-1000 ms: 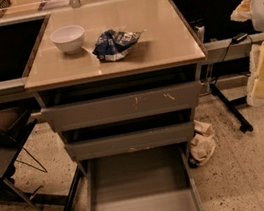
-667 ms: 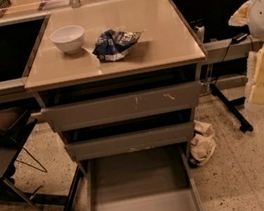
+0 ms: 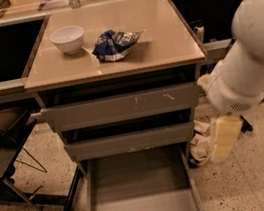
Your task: Close bottom drawer
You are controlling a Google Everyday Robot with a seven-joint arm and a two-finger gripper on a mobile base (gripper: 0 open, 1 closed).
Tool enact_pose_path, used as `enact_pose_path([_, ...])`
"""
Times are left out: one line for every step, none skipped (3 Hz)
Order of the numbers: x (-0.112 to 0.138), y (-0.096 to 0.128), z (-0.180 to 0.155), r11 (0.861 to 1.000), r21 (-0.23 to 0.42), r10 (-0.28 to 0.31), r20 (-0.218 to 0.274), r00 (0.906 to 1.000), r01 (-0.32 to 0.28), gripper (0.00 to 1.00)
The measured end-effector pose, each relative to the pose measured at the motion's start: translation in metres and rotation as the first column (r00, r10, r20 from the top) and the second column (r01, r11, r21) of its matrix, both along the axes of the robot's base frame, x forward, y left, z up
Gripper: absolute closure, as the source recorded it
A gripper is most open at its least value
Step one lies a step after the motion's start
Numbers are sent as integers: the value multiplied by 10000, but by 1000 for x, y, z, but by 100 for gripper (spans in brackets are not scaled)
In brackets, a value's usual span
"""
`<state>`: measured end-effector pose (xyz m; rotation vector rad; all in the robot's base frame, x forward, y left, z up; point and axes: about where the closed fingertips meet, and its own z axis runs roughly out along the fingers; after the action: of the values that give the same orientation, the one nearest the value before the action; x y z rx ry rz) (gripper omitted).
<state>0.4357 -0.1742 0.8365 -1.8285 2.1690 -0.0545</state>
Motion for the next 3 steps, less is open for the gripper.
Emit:
enact_pose_path([6,43,-136,9994,207,303,-1136,9931,-281,0])
enact_pose_path([-12,61,-274,9994,13,343,-2194,9750,-349,0])
enact_pose_path([-33,67,-381,9992,371,-38,-2840,9588,149,0])
